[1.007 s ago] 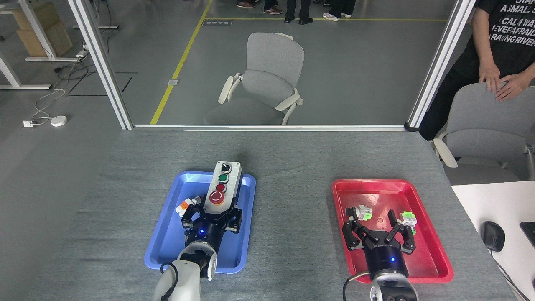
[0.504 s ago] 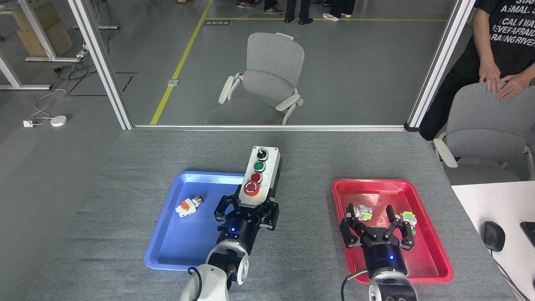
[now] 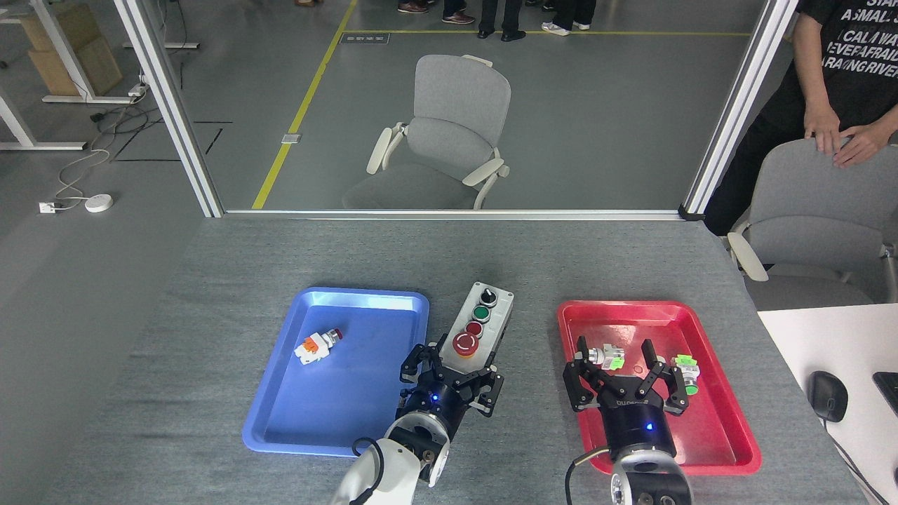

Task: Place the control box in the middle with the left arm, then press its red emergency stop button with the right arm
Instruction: 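Lift the control box and carry it toward the table middle, then lower the control box onto the table between the trays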

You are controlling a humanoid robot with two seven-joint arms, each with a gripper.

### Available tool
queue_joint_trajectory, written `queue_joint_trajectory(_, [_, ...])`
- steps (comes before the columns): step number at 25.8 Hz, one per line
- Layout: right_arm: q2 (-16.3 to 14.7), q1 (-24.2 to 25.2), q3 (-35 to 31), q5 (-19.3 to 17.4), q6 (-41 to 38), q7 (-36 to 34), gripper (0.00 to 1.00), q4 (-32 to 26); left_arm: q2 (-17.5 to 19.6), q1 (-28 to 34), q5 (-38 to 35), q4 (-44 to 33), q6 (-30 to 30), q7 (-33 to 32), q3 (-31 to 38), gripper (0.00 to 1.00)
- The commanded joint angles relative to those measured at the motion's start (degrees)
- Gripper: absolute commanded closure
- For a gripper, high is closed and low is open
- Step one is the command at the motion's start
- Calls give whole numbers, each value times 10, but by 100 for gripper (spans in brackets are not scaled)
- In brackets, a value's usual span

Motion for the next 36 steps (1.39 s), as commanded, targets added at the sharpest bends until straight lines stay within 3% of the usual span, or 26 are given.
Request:
queue_joint_trajectory(1, [-2,3,3,0,14,7,2,-6,-1,-22,1,39,-6,-1,-6,100])
queue_joint_trajectory(8, [0,18,-4,-1,33,4,2,-5,0,-27,2,72,-3,1,-72,100])
queue_joint_trajectory(19, [-5,16,-4,-6,4,-4,2,-4,-1,-27,3,68,-8,-13,-95,100])
queue_joint_trajectory(20, [-7,15,-4,-12,-2,-4,2,-3,-1,-27,3,68,-8,-15,-98,94])
queue_joint_trajectory(22, [-14,14,-4,-17,-8,-9,2,-3,-1,-27,3,68,-7,-33,-101,66])
queue_joint_trajectory(23, [-21,13,-5,-20,-11,-13,2,-2,-1,-27,3,67,-7,-43,-102,57])
queue_joint_trajectory(25, [-24,12,-4,-42,-17,-22,2,1,-1,-27,2,67,-8,-55,-103,51])
queue_joint_trajectory(29, [-22,7,-1,-45,-15,-19,2,1,0,-27,2,66,-8,-57,-106,39])
queue_joint_trajectory(34, [-23,10,2,-44,-13,-17,2,2,0,-27,3,61,-1,-57,-104,9])
queue_joint_trajectory(36, [-24,10,2,-43,-11,-17,2,2,0,-26,3,56,-2,-57,-101,7])
